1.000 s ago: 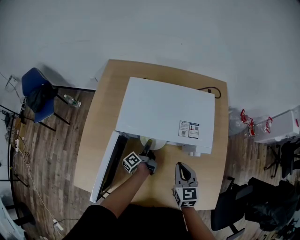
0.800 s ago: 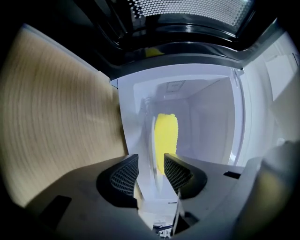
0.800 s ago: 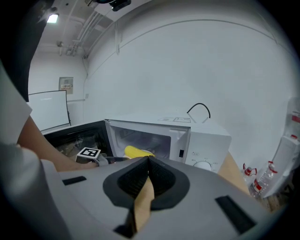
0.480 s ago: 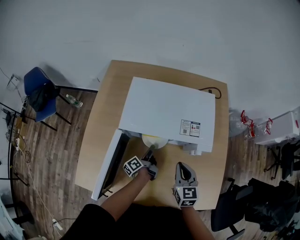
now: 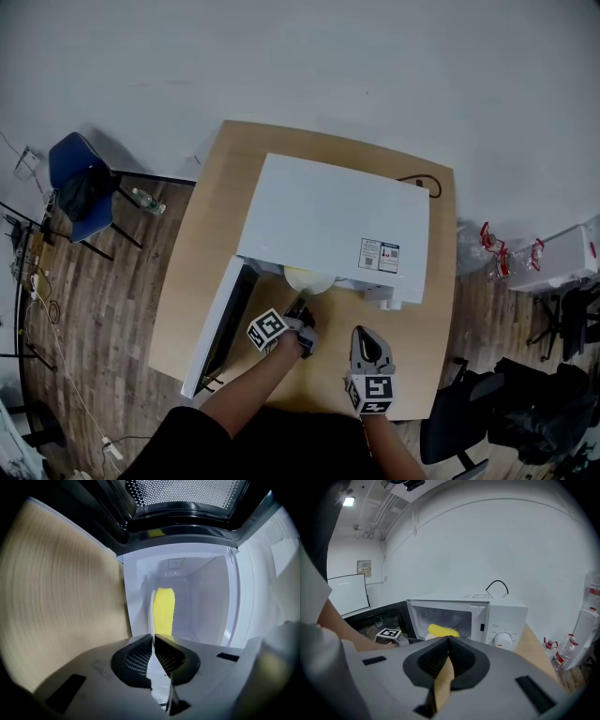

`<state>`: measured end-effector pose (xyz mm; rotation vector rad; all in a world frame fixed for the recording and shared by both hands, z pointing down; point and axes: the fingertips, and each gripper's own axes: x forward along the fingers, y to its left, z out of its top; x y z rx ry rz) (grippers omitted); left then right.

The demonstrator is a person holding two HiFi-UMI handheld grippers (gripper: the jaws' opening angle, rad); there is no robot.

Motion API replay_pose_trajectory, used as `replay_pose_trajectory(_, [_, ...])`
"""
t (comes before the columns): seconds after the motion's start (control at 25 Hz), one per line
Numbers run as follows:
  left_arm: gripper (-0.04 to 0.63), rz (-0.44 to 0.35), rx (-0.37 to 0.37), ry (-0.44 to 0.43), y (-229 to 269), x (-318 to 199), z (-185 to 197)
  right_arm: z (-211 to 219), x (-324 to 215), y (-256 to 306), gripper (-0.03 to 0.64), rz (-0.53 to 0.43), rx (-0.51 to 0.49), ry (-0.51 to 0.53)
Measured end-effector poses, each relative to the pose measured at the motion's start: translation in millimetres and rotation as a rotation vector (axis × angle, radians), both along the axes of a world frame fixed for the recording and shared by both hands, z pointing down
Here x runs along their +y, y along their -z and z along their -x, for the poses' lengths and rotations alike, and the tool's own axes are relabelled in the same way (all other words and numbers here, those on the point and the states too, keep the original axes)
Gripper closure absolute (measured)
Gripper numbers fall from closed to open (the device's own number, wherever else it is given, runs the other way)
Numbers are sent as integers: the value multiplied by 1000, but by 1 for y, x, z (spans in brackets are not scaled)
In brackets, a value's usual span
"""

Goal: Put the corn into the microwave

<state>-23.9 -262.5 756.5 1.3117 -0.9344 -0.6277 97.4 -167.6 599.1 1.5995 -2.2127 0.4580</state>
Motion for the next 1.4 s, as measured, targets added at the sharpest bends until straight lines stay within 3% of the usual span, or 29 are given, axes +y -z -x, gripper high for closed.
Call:
replay_pose_trajectory(0.88, [569,10,-6,36,-6,-40,-11,-11,-9,-6,557,4,19,14])
replay_pose_trajectory(1.16, [522,-19,-46,-10,2,-26,-11,-14,-7,-8,557,7,22,10])
replay_pose_trajectory(1.32, [523,3,-85,-13,-1,-21,-7,-10,-4,-8,557,8,17,9])
replay_pose_trajectory(1.4, [554,13,-94,-27,-2,-24,-9,-7,-2,-8,557,8,16,13])
